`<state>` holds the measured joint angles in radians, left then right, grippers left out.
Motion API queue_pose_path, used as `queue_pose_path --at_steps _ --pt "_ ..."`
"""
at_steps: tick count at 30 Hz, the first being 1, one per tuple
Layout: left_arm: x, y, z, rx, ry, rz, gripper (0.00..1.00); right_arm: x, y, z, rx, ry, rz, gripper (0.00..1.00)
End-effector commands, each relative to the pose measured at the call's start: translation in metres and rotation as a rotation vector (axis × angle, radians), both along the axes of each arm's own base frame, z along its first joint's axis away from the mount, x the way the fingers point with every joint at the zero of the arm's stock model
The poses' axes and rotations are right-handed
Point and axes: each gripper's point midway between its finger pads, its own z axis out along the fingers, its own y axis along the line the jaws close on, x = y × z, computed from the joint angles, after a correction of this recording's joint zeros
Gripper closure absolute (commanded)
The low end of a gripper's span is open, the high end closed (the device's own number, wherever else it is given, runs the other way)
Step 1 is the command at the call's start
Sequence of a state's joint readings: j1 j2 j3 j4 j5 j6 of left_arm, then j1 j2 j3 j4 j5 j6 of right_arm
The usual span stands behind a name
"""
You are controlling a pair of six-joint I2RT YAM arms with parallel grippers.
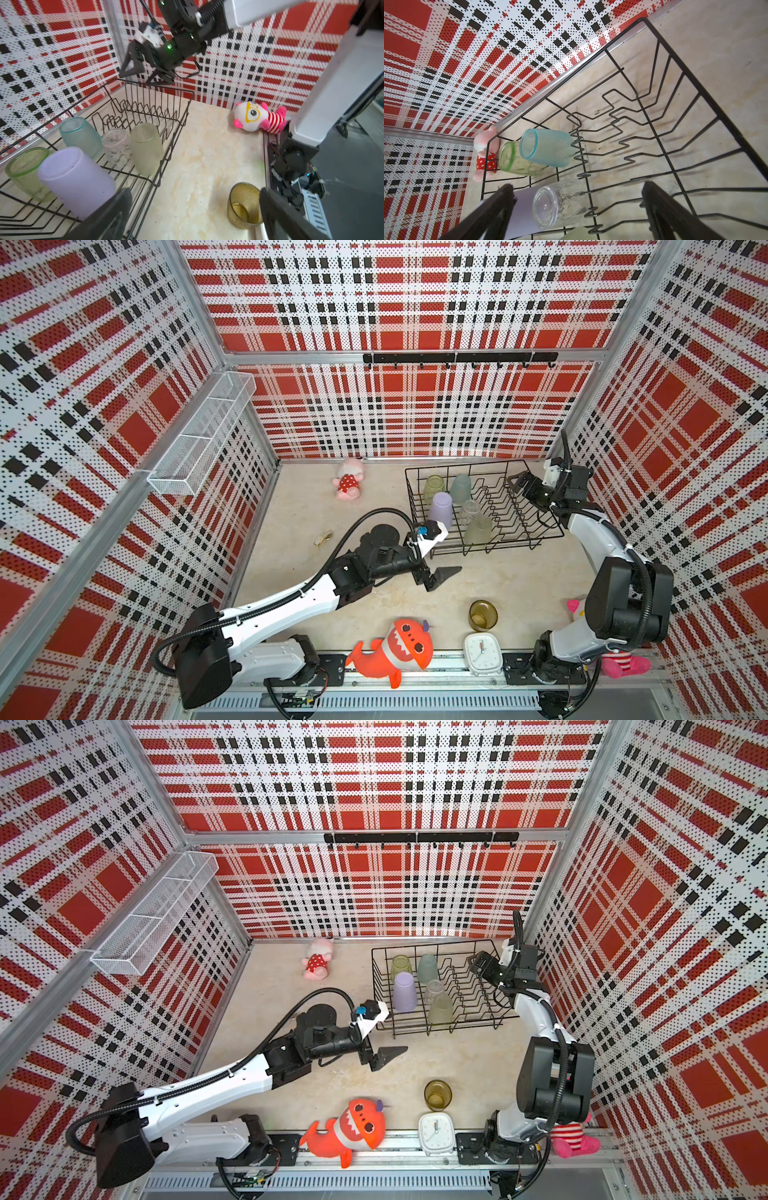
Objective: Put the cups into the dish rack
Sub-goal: 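Reach the left gripper to the gold cup on the table and grasp it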
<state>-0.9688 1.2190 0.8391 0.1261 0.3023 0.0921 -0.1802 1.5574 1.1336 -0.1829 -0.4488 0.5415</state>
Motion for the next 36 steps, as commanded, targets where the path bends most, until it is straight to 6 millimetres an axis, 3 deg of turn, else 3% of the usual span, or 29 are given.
queue_pose_path --at_steps 1,7,11,17,26,32,36 --pt "-0.006 -0.017 -0.02 0.097 -0.051 -0.042 0.02 0.003 0.0 0.001 -0.004 0.01 0.02 0.0" --pt "-0.022 -0.061 -0.068 0.287 -0.041 -0.097 0.04 0.0 -0.008 0.004 -0.069 0.017 -0.001 0.0" --pt "-0.043 -0.079 -0.087 0.338 0.008 -0.16 0.05 0.0 -0.009 0.005 -0.079 0.024 0.001 0.0" --pt "-0.046 -0.083 -0.125 0.51 0.06 -0.177 0.09 -0.001 -0.011 0.003 -0.093 0.029 -0.001 0.0" --pt "-0.049 -0.091 -0.166 0.694 0.125 -0.219 0.18 -0.007 -0.012 -0.004 -0.111 0.044 -0.004 0.0" --pt "-0.039 -0.094 -0.183 0.77 0.145 -0.171 0.28 -0.009 -0.011 -0.004 -0.109 0.045 -0.002 0.0" --pt "-0.029 -0.095 -0.196 0.824 0.15 -0.127 0.45 -0.008 -0.01 -0.006 -0.091 0.043 -0.004 0.0"
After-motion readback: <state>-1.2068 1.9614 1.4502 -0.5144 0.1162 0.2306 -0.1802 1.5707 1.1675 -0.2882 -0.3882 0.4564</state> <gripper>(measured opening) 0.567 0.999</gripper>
